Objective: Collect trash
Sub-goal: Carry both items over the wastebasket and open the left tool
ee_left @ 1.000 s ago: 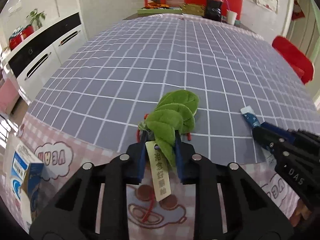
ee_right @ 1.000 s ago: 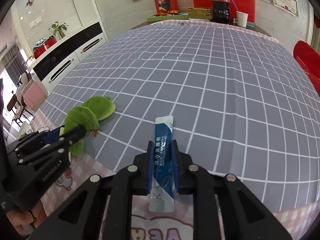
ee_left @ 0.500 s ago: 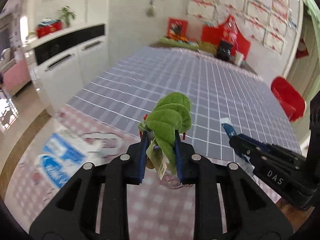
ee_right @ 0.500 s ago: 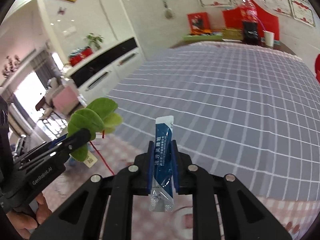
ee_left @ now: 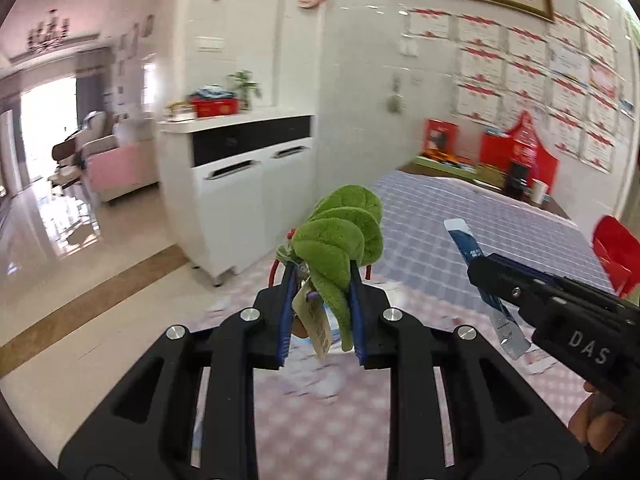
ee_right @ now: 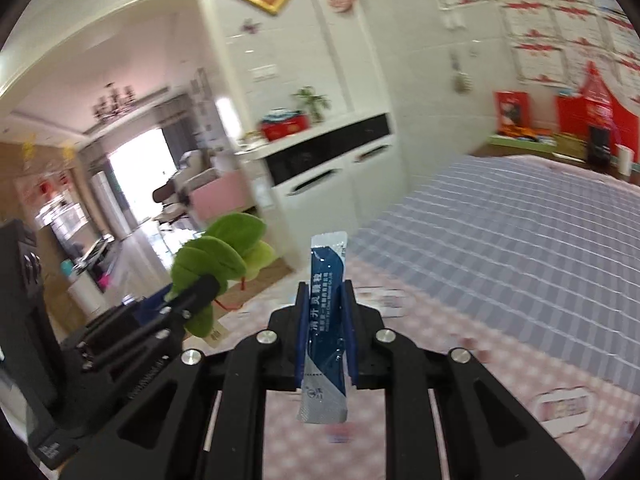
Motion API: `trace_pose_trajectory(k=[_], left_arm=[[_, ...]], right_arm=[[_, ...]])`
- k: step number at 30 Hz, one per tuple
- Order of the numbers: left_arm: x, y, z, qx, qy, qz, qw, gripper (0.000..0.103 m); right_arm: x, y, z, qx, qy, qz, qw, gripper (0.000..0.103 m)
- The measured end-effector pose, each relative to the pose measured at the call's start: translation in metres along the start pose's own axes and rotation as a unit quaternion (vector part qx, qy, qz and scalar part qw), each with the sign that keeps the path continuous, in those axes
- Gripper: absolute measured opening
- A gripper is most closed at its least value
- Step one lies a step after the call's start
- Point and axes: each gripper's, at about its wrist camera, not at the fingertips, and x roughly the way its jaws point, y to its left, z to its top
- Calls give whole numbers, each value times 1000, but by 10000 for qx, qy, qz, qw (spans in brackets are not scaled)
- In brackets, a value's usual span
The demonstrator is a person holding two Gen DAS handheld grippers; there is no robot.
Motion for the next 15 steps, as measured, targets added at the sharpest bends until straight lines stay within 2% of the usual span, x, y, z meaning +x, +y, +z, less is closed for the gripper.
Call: trace_pose_trajectory(k=[7, 15], left_arm=[[-33, 91, -19, -348, -86, 722, 9967, 24], [-47, 191, -42, -841, 47, 1383, 9868, 24]], right_arm=[[34, 100, -13, -497, 249, 722, 9958, 16], [91, 202, -41, -882, 743, 1368, 9839, 16]])
